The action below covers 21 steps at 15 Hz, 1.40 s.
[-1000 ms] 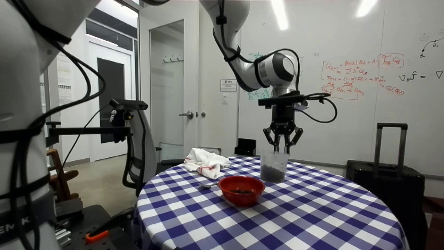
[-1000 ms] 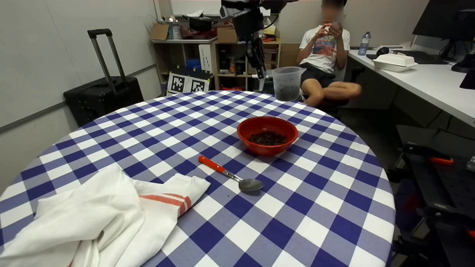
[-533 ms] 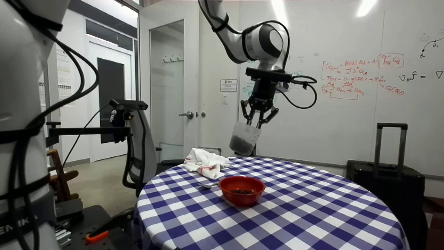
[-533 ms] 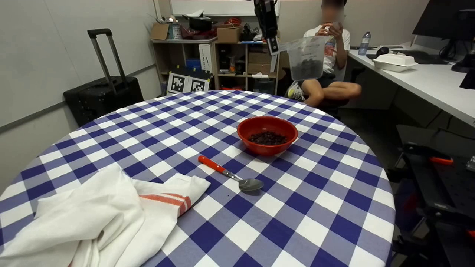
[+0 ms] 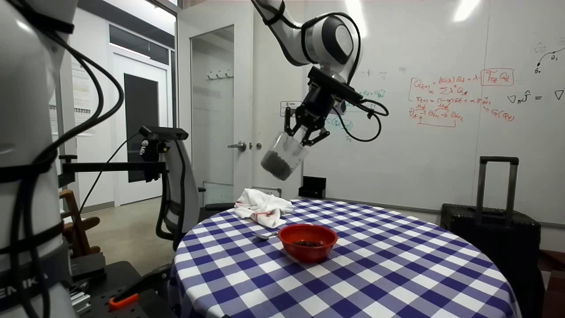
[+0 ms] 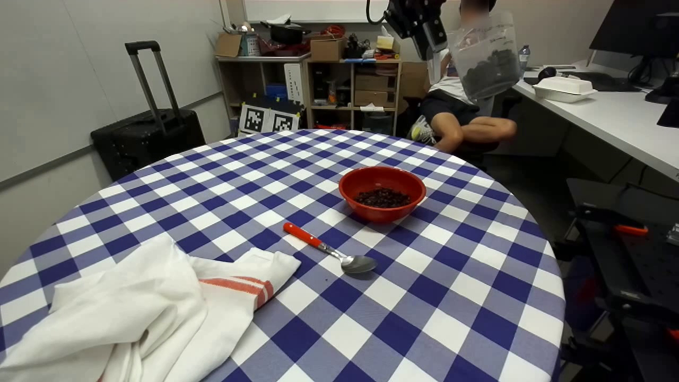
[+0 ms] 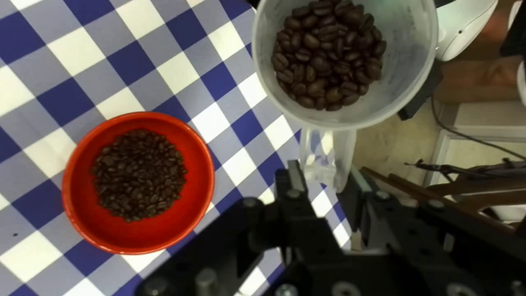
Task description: Place the contents in the clear jug into the red bowl
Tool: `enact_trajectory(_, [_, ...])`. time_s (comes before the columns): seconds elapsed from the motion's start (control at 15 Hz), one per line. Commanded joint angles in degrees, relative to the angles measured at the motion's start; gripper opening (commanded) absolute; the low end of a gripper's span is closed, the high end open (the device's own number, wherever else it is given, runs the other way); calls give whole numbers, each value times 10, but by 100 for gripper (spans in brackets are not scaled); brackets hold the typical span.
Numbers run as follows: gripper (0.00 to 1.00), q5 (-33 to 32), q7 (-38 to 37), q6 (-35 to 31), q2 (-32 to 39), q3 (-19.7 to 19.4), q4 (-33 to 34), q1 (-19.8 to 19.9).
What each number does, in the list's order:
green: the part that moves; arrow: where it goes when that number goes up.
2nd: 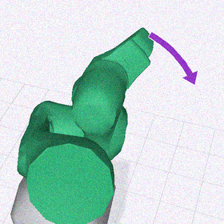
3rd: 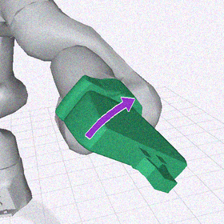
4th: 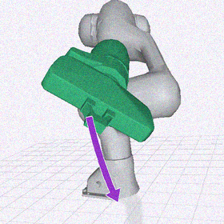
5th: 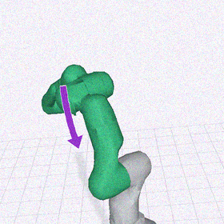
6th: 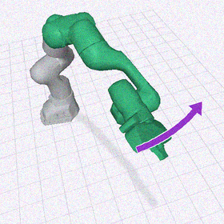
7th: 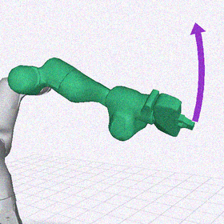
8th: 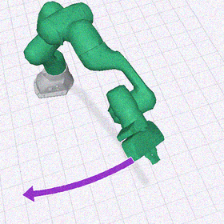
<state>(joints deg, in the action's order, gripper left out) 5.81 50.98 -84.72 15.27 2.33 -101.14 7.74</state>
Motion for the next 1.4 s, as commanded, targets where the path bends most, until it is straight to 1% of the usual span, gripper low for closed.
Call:
enact_trajectory(0.0, [6,29,88,62,3,4,14,-1])
enact_trajectory(0.07, [6,38,109,76,9,4,19,-1])
enact_trajectory(0.4, [6,67,141,97,34,3,40,-7])
enact_trajectory(0.6, [6,74,114,49,56,3,51,-17])
enact_trajectory(0.73, [6,71,111,28,76,6,66,-22])
enact_trajectory(0.93, [6,68,119,23,110,13,95,-26])
enact_trajectory(1.13, [6,69,131,59,153,21,145,-21])
enact_trajectory(1.33, [6,74,147,121,198,28,208,-10])
